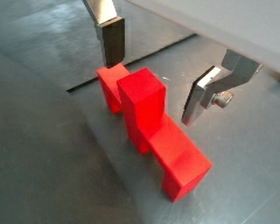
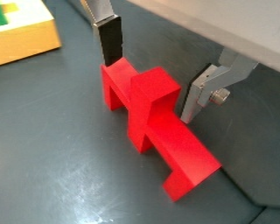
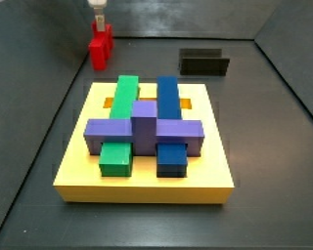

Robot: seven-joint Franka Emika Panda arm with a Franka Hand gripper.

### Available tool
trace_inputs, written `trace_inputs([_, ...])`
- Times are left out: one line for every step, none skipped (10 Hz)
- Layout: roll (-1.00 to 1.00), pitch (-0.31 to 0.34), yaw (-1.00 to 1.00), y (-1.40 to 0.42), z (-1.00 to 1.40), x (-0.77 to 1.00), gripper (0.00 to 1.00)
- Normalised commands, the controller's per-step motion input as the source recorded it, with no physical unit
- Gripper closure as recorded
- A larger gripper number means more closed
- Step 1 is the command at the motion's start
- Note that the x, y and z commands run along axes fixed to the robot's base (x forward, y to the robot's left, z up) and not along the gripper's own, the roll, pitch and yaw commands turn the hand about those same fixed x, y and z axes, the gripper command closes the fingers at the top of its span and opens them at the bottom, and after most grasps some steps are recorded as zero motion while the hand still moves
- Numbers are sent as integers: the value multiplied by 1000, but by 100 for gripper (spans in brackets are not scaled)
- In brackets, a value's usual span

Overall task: Pick up the red object. Move up. Move to above the board. Insert the red object.
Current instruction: Pick up the red object.

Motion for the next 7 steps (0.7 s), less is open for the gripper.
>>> trace_inputs([-91,-127,-800,0,-194,0,0])
trace_inputs([-66,-124,-737,0,-209,0,0])
trace_inputs([-21,-76,-617,0,-234,0,0])
trace_inputs([-31,-60,-483,37,-180,-97,0])
trace_inputs([-29,-51,-183,66,-137,-120,0])
trace_inputs([-3,-51,-77,37,-94,-51,0])
trace_inputs([-10,-61,-71,31,-103,-77,0])
